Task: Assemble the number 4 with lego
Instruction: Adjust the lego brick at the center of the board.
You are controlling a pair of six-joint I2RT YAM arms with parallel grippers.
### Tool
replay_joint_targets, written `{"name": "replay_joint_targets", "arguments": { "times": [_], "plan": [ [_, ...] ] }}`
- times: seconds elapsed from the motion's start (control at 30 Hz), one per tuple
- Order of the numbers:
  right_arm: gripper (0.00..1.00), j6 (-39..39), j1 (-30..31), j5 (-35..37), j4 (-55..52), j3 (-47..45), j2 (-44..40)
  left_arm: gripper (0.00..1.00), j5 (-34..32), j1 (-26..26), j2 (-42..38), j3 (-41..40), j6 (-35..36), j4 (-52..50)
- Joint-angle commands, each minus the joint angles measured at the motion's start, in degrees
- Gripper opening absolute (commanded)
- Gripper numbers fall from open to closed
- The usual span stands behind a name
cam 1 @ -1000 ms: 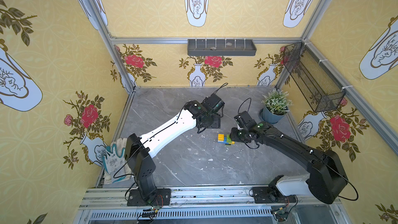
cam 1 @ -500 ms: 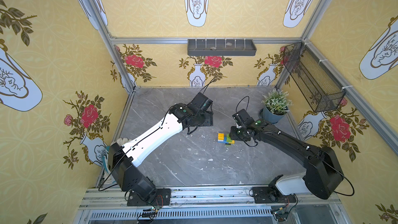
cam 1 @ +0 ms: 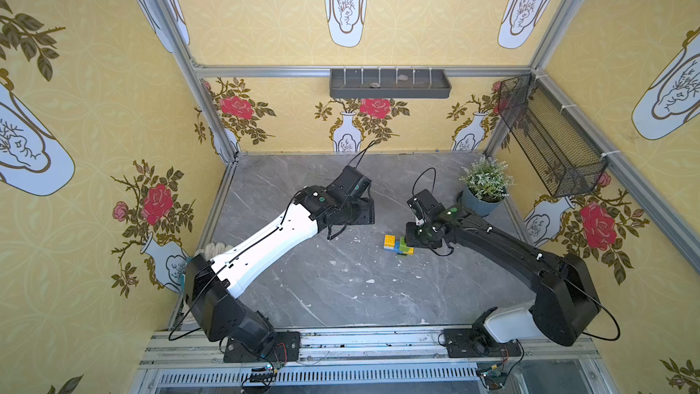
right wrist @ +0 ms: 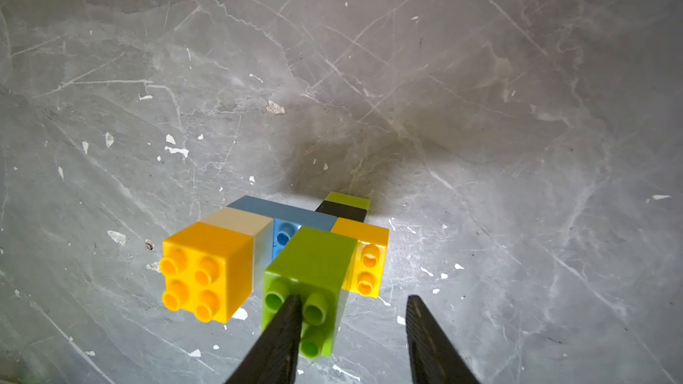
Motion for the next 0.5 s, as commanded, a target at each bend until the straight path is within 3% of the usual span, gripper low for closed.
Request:
{"name": "replay_joint_targets", "arguments": {
  "times": [0.0, 0.27, 0.47],
  "plan": [
    [0.49, -0.67, 0.1, -0.16, -1.06, 0.57, 0.58, 0.7, 0.5, 0.13, -0.09, -0.8, 0.55, 1.81],
    [0.5, -1.34, -0.01, -0.2, -0.83, 2.44, 1.87, 0.7, 6.27, 0.61, -1.16, -7.93, 0.49, 11.29],
    [0.5, -1.44, 0.01, -0.38, -0.9, 3.67, 2.66, 0.68, 21.88, 5.41, -0.01, -21.5, -7.0, 29.02]
  ]
}}
